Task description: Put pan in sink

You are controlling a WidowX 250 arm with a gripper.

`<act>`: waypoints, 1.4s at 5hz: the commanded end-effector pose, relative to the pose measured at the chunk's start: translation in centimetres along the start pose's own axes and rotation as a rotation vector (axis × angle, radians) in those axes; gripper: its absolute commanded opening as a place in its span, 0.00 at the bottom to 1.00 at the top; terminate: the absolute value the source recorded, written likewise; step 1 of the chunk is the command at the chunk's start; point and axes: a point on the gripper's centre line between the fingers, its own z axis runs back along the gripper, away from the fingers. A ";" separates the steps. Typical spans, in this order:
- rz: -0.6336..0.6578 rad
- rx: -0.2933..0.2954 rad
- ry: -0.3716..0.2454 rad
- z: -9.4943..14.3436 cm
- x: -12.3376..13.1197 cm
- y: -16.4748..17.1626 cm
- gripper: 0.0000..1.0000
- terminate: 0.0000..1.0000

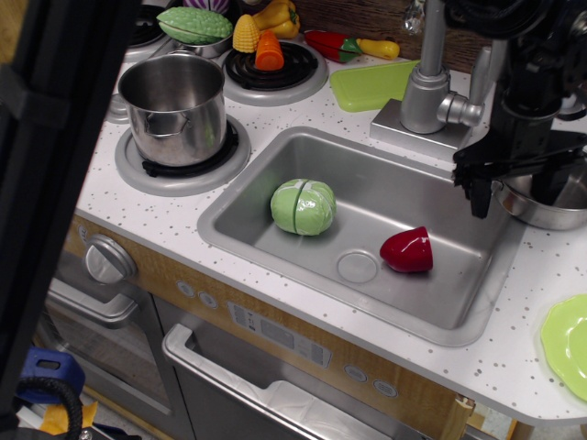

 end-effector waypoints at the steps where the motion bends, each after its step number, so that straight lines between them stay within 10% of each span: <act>1: 0.033 -0.043 -0.016 0.5 0.7 -0.1 0.00 0.00; 7: -0.001 0.148 -0.022 7.0 1.2 10.9 0.00 0.00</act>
